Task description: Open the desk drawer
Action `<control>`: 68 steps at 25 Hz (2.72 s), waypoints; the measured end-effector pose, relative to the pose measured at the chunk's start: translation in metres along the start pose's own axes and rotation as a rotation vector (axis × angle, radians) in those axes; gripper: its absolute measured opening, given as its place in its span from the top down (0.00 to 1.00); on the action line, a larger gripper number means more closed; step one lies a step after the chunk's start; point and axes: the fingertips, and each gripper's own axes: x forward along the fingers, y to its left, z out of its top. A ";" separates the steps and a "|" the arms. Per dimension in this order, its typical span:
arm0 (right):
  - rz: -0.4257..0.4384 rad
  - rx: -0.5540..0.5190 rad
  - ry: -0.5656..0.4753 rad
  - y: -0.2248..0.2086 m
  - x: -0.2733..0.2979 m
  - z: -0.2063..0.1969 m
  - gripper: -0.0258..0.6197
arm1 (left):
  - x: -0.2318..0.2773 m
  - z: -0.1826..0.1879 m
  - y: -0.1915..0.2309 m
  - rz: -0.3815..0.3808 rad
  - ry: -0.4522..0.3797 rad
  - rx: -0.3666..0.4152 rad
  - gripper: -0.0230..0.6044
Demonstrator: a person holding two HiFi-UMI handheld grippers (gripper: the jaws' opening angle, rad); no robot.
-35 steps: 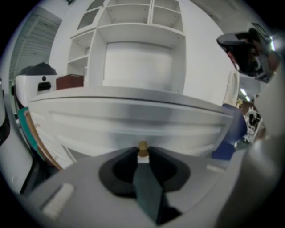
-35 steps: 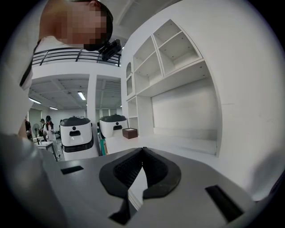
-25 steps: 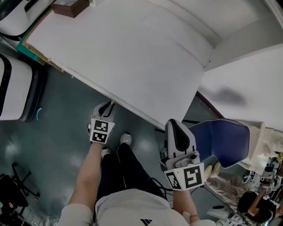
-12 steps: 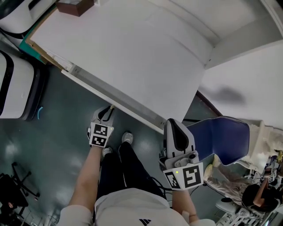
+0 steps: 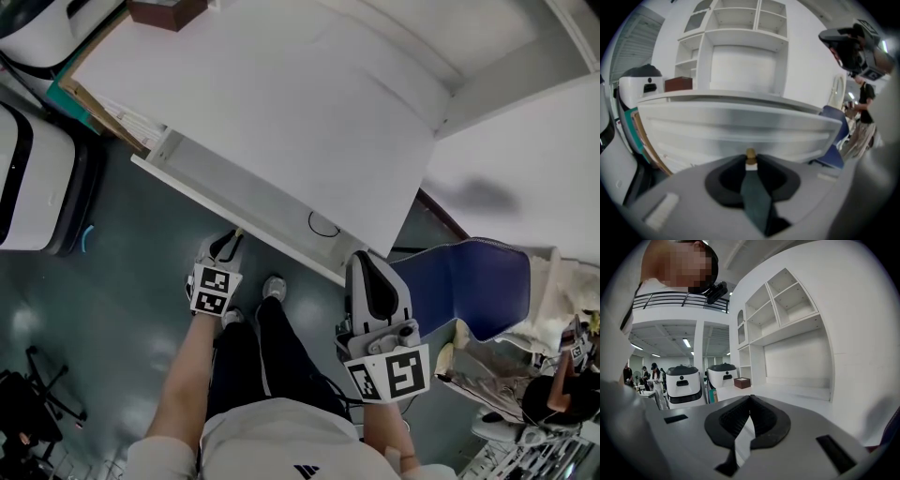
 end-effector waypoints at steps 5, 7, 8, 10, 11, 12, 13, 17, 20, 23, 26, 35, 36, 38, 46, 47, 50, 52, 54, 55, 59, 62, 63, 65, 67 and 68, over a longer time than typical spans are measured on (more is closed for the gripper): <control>-0.015 0.000 -0.007 0.014 -0.011 0.001 0.96 | -0.017 -0.011 -0.003 -0.012 0.003 0.006 0.84; -0.021 0.000 -0.009 0.019 -0.014 0.001 0.96 | -0.023 -0.016 -0.003 -0.017 0.006 0.008 0.84; -0.023 0.000 -0.010 0.022 -0.016 0.000 0.96 | -0.025 -0.019 -0.003 -0.019 0.007 0.009 0.84; -0.025 0.001 -0.012 0.028 -0.019 0.000 0.96 | -0.031 -0.024 -0.004 -0.023 0.010 0.010 0.84; -0.026 0.001 -0.014 0.031 -0.020 0.000 0.96 | -0.033 -0.027 -0.005 -0.025 0.011 0.010 0.84; -0.027 0.000 -0.016 0.034 -0.022 0.000 0.96 | -0.036 -0.029 -0.005 -0.026 0.012 0.010 0.84; -0.028 0.000 -0.018 0.036 -0.024 0.000 0.96 | -0.038 -0.031 -0.006 -0.028 0.014 0.011 0.84; -0.034 -0.002 -0.024 0.046 -0.031 0.000 0.96 | -0.048 -0.038 -0.008 -0.036 0.016 0.014 0.84; -0.040 -0.004 -0.028 0.052 -0.034 0.000 0.96 | -0.052 -0.042 -0.007 -0.040 0.018 0.018 0.84; -0.044 -0.005 -0.032 0.057 -0.038 0.000 0.96 | -0.055 -0.045 -0.007 -0.044 0.019 0.019 0.84; -0.046 -0.008 -0.035 0.062 -0.041 0.002 0.96 | -0.060 -0.048 -0.008 -0.049 0.020 0.020 0.84; -0.057 -0.020 -0.049 0.078 -0.049 0.006 0.96 | -0.070 -0.057 -0.009 -0.077 0.029 0.037 0.84; -0.058 -0.021 -0.049 0.079 -0.050 0.007 0.96 | -0.070 -0.057 -0.009 -0.081 0.031 0.037 0.84; -0.062 -0.022 -0.051 0.081 -0.051 0.008 0.96 | -0.072 -0.057 -0.009 -0.090 0.029 0.042 0.83; -0.063 -0.029 -0.072 0.093 -0.056 0.014 0.96 | -0.097 -0.047 -0.002 -0.093 -0.043 0.018 0.84; -0.061 -0.032 -0.075 0.095 -0.056 0.016 0.96 | -0.102 -0.045 -0.003 -0.095 -0.047 0.016 0.85; -0.054 -0.039 -0.085 0.101 -0.056 0.021 0.96 | -0.114 -0.039 -0.002 -0.094 -0.069 0.016 0.94; -0.050 -0.045 -0.092 0.104 -0.056 0.025 0.96 | -0.121 -0.033 -0.002 -0.093 -0.091 0.013 0.95; -0.047 -0.050 -0.095 0.107 -0.057 0.027 0.96 | -0.130 -0.024 -0.001 -0.090 -0.116 0.011 0.95; -0.045 -0.053 -0.096 0.108 -0.057 0.028 0.96 | -0.135 -0.019 -0.001 -0.087 -0.131 0.010 0.95; -0.034 -0.063 -0.100 0.114 -0.057 0.032 0.96 | -0.157 0.005 0.002 -0.076 -0.204 -0.006 0.95; -0.025 -0.072 -0.110 0.118 -0.057 0.036 0.96 | -0.172 0.022 0.004 -0.063 -0.252 -0.011 0.95; -0.022 -0.075 -0.113 0.119 -0.057 0.038 0.96 | -0.177 0.027 0.005 -0.058 -0.266 -0.011 0.95; -0.018 -0.079 -0.120 0.122 -0.057 0.040 0.96 | -0.186 0.037 0.008 -0.047 -0.291 -0.014 0.95; -0.016 -0.081 -0.126 0.123 -0.058 0.043 0.96 | -0.196 0.047 0.010 -0.038 -0.320 -0.029 0.95; -0.015 -0.083 -0.129 0.125 -0.059 0.045 0.96 | -0.202 0.051 0.011 -0.036 -0.335 -0.039 0.95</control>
